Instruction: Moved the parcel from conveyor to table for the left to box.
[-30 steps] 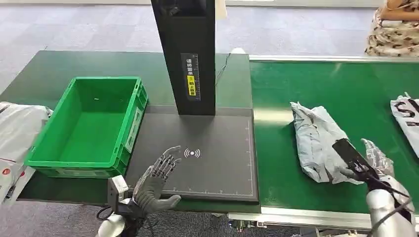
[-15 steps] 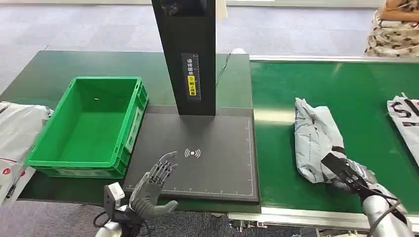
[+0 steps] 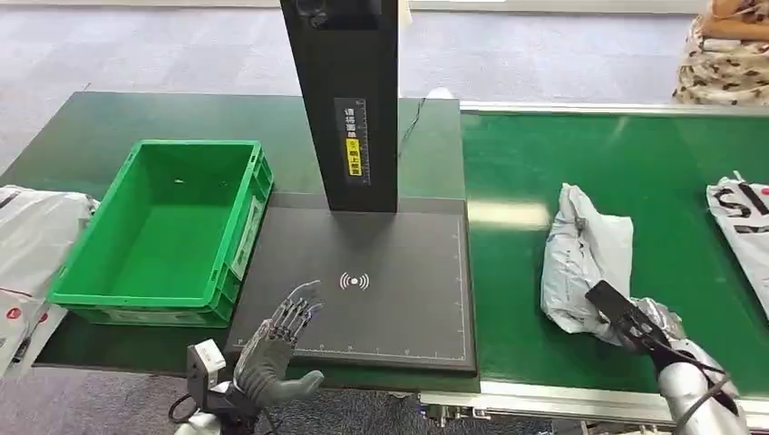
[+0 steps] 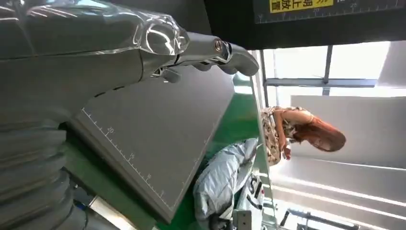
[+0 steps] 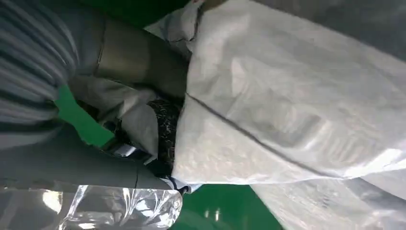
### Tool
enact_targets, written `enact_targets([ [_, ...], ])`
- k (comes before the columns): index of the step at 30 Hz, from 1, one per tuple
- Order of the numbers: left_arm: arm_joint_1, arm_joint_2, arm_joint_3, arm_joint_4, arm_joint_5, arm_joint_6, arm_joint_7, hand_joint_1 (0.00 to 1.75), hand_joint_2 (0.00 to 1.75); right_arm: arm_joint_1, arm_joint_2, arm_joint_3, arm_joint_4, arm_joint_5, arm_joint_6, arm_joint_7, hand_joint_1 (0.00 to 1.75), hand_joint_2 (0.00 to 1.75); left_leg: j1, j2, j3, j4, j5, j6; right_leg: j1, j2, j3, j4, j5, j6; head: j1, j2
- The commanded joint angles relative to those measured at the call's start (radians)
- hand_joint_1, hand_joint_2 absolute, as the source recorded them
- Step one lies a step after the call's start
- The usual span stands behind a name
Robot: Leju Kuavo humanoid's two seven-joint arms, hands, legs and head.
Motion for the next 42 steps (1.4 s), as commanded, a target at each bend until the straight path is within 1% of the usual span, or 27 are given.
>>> enact_targets([
  [1,-0.029,-0.026,0.015,0.017,-0.016,0.01,0.02,0.0,1.75,0.15,0.036,-0.104,-0.186,-0.028,-0.038,-0.034,1.75,1.75,0.0,-0.004,0.001,-0.001,0.0,0.0,0.0,-0.003,0.003,-0.001,-0.001,0.001,0.0,0.0],
  [2,-0.029,-0.035,0.027,0.015,-0.023,0.009,0.026,0.0,1.75,0.153,0.049,-0.115,-0.205,-0.036,-0.07,-0.053,1.75,1.75,0.0,-0.003,0.0,-0.001,0.0,0.0,0.0,-0.002,0.002,-0.001,-0.001,0.001,0.0,0.0],
  [6,-0.056,-0.059,0.069,-0.008,-0.036,-0.025,0.049,0.0,1.75,0.156,0.1,-0.109,-0.318,-0.043,-0.125,-0.061,1.75,1.75,0.0,0.001,0.001,-0.001,-0.001,0.0,0.0,0.001,0.002,-0.001,0.0,0.0,0.0,0.0],
  [7,-0.058,-0.06,0.077,-0.016,-0.04,-0.032,0.055,0.0,1.75,0.153,0.116,-0.107,-0.352,-0.044,-0.165,-0.082,1.75,1.75,0.0,0.001,0.0,-0.001,0.0,0.0,0.0,0.001,0.0,-0.001,0.0,0.0,0.0,0.0],
  [10,-0.032,-0.041,0.09,-0.055,-0.043,-0.04,0.053,0.0,1.75,0.118,0.15,-0.065,-0.429,-0.046,-0.215,-0.119,1.75,1.75,0.0,0.004,0.001,-0.001,-0.001,0.0,0.0,0.004,0.0,0.0,0.0,0.0,0.0,0.0],
  [11,-0.023,-0.033,0.095,-0.06,-0.041,-0.039,0.046,0.0,1.75,0.101,0.157,-0.047,-0.433,-0.042,-0.225,-0.127,1.75,1.75,0.0,0.007,0.003,-0.002,-0.001,0.0,0.0,0.007,0.001,-0.001,0.001,-0.001,0.0,0.0],
  [12,-0.014,-0.028,0.102,-0.064,-0.038,-0.035,0.038,0.0,1.75,0.087,0.167,-0.033,-0.439,-0.041,-0.239,-0.137,1.75,1.75,-0.001,0.007,0.001,-0.001,-0.001,0.0,0.0,0.006,-0.001,0.0,0.001,0.0,0.0,0.0],
  [13,-0.004,-0.027,0.113,-0.071,-0.036,-0.027,0.026,0.0,1.75,0.074,0.186,-0.016,-0.457,-0.04,-0.268,-0.166,1.75,1.75,0.0,0.009,0.003,-0.002,-0.001,0.0,0.0,0.009,0.001,-0.001,0.001,-0.001,0.0,0.0],
  [15,0.001,-0.029,0.123,-0.08,-0.035,-0.029,0.025,0.0,1.75,0.057,0.214,0.012,-0.482,-0.018,-0.293,-0.171,1.75,1.75,0.0,0.011,0.004,-0.002,-0.002,0.0,0.0,0.011,0.001,0.0,0.001,-0.001,0.0,0.0],
  [17,-0.008,-0.034,0.135,-0.076,-0.032,-0.022,0.025,0.0,1.75,0.03,0.236,0.048,-0.512,-0.013,-0.306,-0.206,1.75,1.75,0.0,0.011,0.004,-0.002,-0.001,-0.001,0.0,0.01,0.001,0.001,0.001,-0.001,0.0,0.0],
  [19,-0.025,-0.021,0.128,-0.054,-0.032,-0.021,0.022,0.0,1.75,0.006,0.236,0.077,-0.513,-0.014,-0.312,-0.242,1.75,1.75,0.0,0.008,0.001,-0.001,-0.001,0.0,0.0,0.008,-0.002,0.002,0.001,-0.001,0.0,0.0],
  [20,-0.037,-0.011,0.124,-0.032,-0.027,-0.02,0.015,0.0,1.75,-0.012,0.236,0.094,-0.507,-0.017,-0.306,-0.255,1.75,1.75,0.0,0.011,0.004,-0.002,-0.001,0.0,0.0,0.011,0.0,0.001,0.001,-0.001,0.0,0.0],
  [21,-0.039,0.002,0.116,-0.016,-0.018,-0.021,0.003,0.0,1.75,-0.023,0.229,0.118,-0.504,-0.025,-0.293,-0.286,1.75,1.75,0.0,0.009,0.003,-0.002,0.0,0.0,-0.001,0.009,-0.001,0.002,0.001,-0.001,0.0,0.0],
  [22,-0.037,0.005,0.113,-0.009,-0.016,-0.019,-0.005,0.0,1.75,-0.027,0.23,0.123,-0.501,-0.025,-0.293,-0.285,1.75,1.75,-0.001,0.008,0.001,-0.002,0.0,-0.001,-0.001,0.007,-0.001,0.002,0.001,-0.001,0.0,0.0],
  [23,-0.036,0.01,0.104,0.004,-0.011,-0.022,-0.017,0.0,1.75,-0.029,0.224,0.145,-0.5,-0.043,-0.275,-0.321,1.75,1.75,0.0,0.009,0.003,-0.003,0.0,-0.001,0.0,0.009,0.0,0.001,0.002,-0.001,0.0,0.0],
  [25,-0.048,-0.005,0.089,0.019,-0.011,-0.024,-0.024,0.0,1.75,-0.021,0.215,0.191,-0.506,-0.05,-0.259,-0.37,1.75,1.75,0.0,0.006,0.002,-0.002,0.001,0.0,0.0,0.006,0.0,0.002,0.001,-0.001,0.0,0.0],
  [26,-0.057,-0.013,0.087,0.021,-0.012,-0.024,-0.023,0.0,1.75,-0.023,0.214,0.208,-0.503,-0.047,-0.258,-0.381,1.75,1.75,0.0,0.007,0.004,-0.003,0.001,0.0,0.0,0.006,0.002,0.0,0.001,-0.001,0.0,0.0],
  [27,-0.071,-0.021,0.084,0.023,-0.016,-0.022,-0.019,0.0,1.75,-0.032,0.216,0.231,-0.497,-0.045,-0.254,-0.392,1.75,1.75,0.0,0.006,0.003,-0.002,0.001,-0.001,0.0,0.005,0.001,0.001,0.001,-0.001,0.0,0.0],
  [30,-0.108,-0.029,0.081,0.032,-0.02,-0.016,-0.001,0.0,1.75,-0.091,0.218,0.317,-0.456,-0.055,-0.242,-0.425,1.75,1.75,-0.001,0.005,0.0,-0.001,0.001,-0.001,0.0,0.004,-0.001,0.002,0.001,0.0,0.0,0.0],
  [32,-0.116,-0.021,0.084,0.043,-0.015,-0.01,0.002,0.0,1.75,-0.153,0.23,0.382,-0.411,-0.083,-0.223,-0.454,1.75,1.75,-0.001,0.008,0.003,-0.003,0.001,-0.001,0.0,0.007,0.001,0.0,0.002,-0.001,0.0,0.0],
  [33,-0.115,-0.017,0.083,0.045,-0.014,-0.01,0.002,0.0,1.75,-0.17,0.239,0.407,-0.402,-0.09,-0.219,-0.456,1.75,1.75,-0.001,0.008,0.002,-0.002,0.001,-0.001,-0.001,0.008,0.0,0.002,0.002,-0.001,0.0,0.0],
  [34,-0.114,-0.014,0.083,0.048,-0.012,-0.008,0.001,0.0,1.75,-0.186,0.248,0.431,-0.391,-0.103,-0.207,-0.46,1.75,1.75,-0.001,0.011,0.005,-0.003,0.001,-0.001,-0.001,0.011,0.001,0.0,0.003,-0.001,0.0,0.0],
  [35,-0.117,-0.012,0.081,0.056,-0.007,-0.007,-0.003,0.0,1.75,-0.202,0.26,0.463,-0.381,-0.138,-0.176,-0.468,1.75,1.75,-0.001,0.011,0.003,-0.002,0.001,-0.001,0.0,0.01,-0.001,0.001,0.002,-0.001,0.0,0.0],
  [36,-0.121,-0.011,0.078,0.064,-0.003,-0.005,-0.007,0.0,1.75,-0.214,0.266,0.495,-0.372,-0.156,-0.149,-0.468,1.75,1.75,-0.001,0.011,0.005,-0.004,0.001,-0.001,0.0,0.011,0.002,0.0,0.003,-0.001,-0.001,0.0],
  [38,-0.13,-0.007,0.067,0.08,0.002,0.0,-0.012,0.0,1.75,-0.226,0.275,0.557,-0.363,-0.175,-0.132,-0.467,1.75,1.75,-0.001,0.008,0.003,-0.002,0.001,-0.001,0.0,0.007,0.0,0.002,0.001,-0.001,0.0,0.0],
  [39,-0.133,-0.006,0.063,0.085,0.004,0.001,-0.015,0.0,1.75,-0.227,0.279,0.569,-0.358,-0.204,-0.106,-0.469,1.75,1.75,0.0,0.009,0.005,-0.004,0.001,-0.001,0.0,0.009,0.002,0.0,0.002,-0.002,0.0,0.0],
  [42,-0.15,0.0,0.046,0.108,0.012,0.006,-0.024,0.0,1.75,-0.238,0.297,0.63,-0.33,-0.279,-0.032,-0.476,1.75,1.75,0.0,0.008,0.005,-0.003,0.001,-0.001,0.0,0.007,0.002,0.0,0.002,-0.002,0.0,0.0],
])
